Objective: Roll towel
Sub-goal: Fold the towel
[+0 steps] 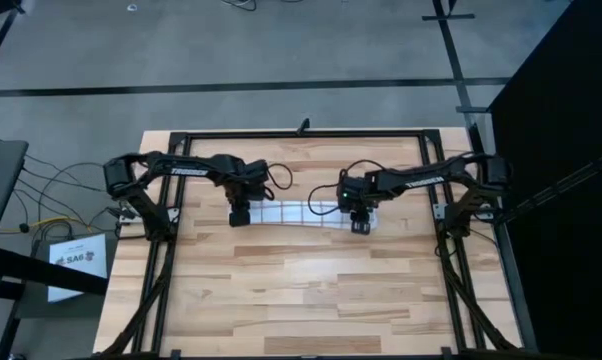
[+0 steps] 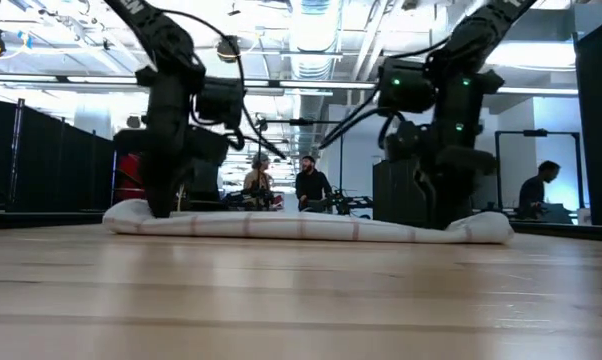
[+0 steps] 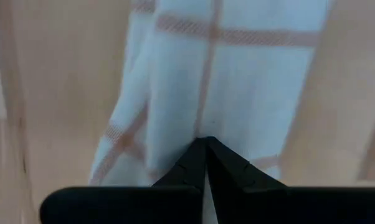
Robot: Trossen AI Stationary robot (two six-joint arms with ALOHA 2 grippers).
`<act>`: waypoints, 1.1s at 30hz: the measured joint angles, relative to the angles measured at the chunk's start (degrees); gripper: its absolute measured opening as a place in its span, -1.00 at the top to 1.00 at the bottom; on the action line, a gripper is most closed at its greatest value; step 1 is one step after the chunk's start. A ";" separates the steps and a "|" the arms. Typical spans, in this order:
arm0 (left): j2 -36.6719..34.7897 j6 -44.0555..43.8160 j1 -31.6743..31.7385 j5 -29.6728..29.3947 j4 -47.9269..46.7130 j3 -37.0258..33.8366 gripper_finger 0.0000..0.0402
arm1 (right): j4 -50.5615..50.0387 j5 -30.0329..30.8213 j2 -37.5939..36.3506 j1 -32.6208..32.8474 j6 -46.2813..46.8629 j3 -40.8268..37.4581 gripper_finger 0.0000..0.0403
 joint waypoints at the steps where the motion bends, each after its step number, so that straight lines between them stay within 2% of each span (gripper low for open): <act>1: -0.43 -0.78 0.67 0.00 1.17 -1.28 1.00 | -0.34 -0.08 -0.45 0.00 0.57 -1.13 0.35; 6: -4.69 -3.03 3.35 1.01 3.75 -8.06 1.00 | -0.40 -0.16 -3.70 0.02 2.60 -5.88 0.35; 12: -12.78 -7.05 5.22 0.69 5.98 -14.08 1.00 | -0.82 -0.24 -6.59 -0.98 2.94 -7.56 0.35; 15: -17.16 -9.66 5.24 0.32 4.30 -13.42 1.00 | -1.16 -0.20 -7.51 -1.61 3.23 -7.41 0.35; 20: -23.23 -8.58 3.42 1.08 5.76 -6.77 1.00 | -1.08 -0.08 -8.41 -1.72 3.82 -4.07 0.35; 25: -23.07 -2.52 4.36 -2.53 6.13 -5.03 1.00 | 3.44 -0.81 -8.34 0.02 3.85 -3.31 0.35; 33: -13.91 2.06 6.02 -2.21 5.81 -5.09 1.00 | 1.69 -1.03 -8.37 1.75 6.05 -5.22 0.35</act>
